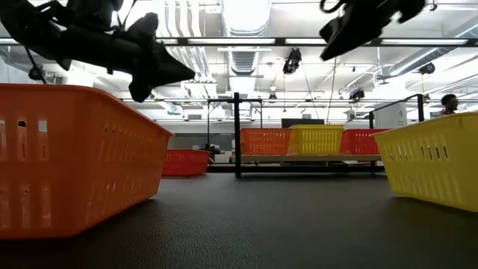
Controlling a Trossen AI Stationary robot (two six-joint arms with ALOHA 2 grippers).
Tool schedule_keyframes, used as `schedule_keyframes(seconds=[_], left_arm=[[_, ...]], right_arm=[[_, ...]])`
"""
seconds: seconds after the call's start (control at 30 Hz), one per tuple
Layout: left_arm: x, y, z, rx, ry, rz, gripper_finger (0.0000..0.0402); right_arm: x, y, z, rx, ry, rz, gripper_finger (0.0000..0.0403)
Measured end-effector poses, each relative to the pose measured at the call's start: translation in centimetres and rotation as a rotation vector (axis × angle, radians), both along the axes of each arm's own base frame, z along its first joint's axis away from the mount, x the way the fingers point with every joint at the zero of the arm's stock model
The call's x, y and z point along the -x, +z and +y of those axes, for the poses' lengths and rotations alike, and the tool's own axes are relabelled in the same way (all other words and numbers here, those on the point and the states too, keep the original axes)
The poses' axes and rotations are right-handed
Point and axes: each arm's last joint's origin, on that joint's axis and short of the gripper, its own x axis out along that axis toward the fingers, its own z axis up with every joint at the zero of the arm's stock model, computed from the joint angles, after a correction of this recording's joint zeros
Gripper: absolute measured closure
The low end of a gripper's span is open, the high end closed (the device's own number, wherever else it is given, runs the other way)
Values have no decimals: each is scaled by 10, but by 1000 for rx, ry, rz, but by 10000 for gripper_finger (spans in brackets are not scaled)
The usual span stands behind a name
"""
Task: Stack baskets on shelf by color
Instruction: Stack the top red bin on the red bin on the shelf
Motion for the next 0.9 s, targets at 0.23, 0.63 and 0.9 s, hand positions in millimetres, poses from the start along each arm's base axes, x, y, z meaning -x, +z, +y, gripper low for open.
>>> schedule_keyframes(seconds=[0.23, 0.63, 0.9], left_arm=[[-15, -7, 3, 109, 56, 110, 402], [-28, 6, -1, -158, -316, 940, 402], [-35, 6, 22, -329, -399, 1089, 352]], right_arm=[[20, -2, 9, -1, 45, -99, 394], [29, -8, 9, 24, 77, -142, 394], [25, -12, 9, 48, 96, -128, 394]])
